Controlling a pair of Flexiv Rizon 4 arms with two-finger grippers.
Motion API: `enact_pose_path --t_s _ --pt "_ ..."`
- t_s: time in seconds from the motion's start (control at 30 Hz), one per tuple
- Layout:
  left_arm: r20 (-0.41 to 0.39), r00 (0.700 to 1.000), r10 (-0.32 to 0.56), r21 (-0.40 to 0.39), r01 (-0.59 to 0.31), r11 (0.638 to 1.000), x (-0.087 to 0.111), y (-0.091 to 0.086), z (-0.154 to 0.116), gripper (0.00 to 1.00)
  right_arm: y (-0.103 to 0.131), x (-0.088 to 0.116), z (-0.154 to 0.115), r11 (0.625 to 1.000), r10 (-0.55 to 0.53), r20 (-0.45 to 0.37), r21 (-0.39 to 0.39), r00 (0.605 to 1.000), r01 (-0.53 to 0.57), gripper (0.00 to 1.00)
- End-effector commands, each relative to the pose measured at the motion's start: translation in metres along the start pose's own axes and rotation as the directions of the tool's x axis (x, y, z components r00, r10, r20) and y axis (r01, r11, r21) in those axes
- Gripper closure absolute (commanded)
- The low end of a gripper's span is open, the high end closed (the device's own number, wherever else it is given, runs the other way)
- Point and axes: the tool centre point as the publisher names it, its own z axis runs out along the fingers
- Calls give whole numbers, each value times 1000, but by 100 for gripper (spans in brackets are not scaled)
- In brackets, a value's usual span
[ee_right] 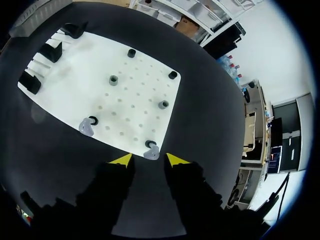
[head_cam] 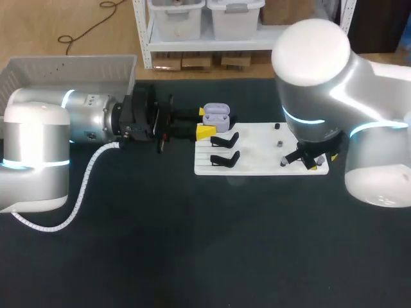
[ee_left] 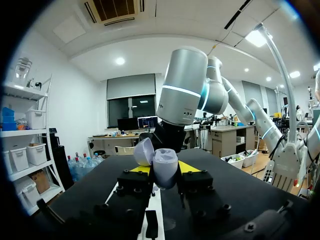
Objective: Pick up each earbud case from the left stands, insert the matching earbuds, close the lid, and place the case in the box.
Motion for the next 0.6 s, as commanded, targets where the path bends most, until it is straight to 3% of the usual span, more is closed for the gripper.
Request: enact_pose_path --t_s 0.03,0.6 --pt "1 1000 2 -3 -2 1000 0 -1 0 100 0 1 3 1000 3 26 26 1000 -3 63" --pt "1 1000 2 -3 -2 1000 0 -1 0 100 -2 -2 9 998 3 56 62 998 -6 63"
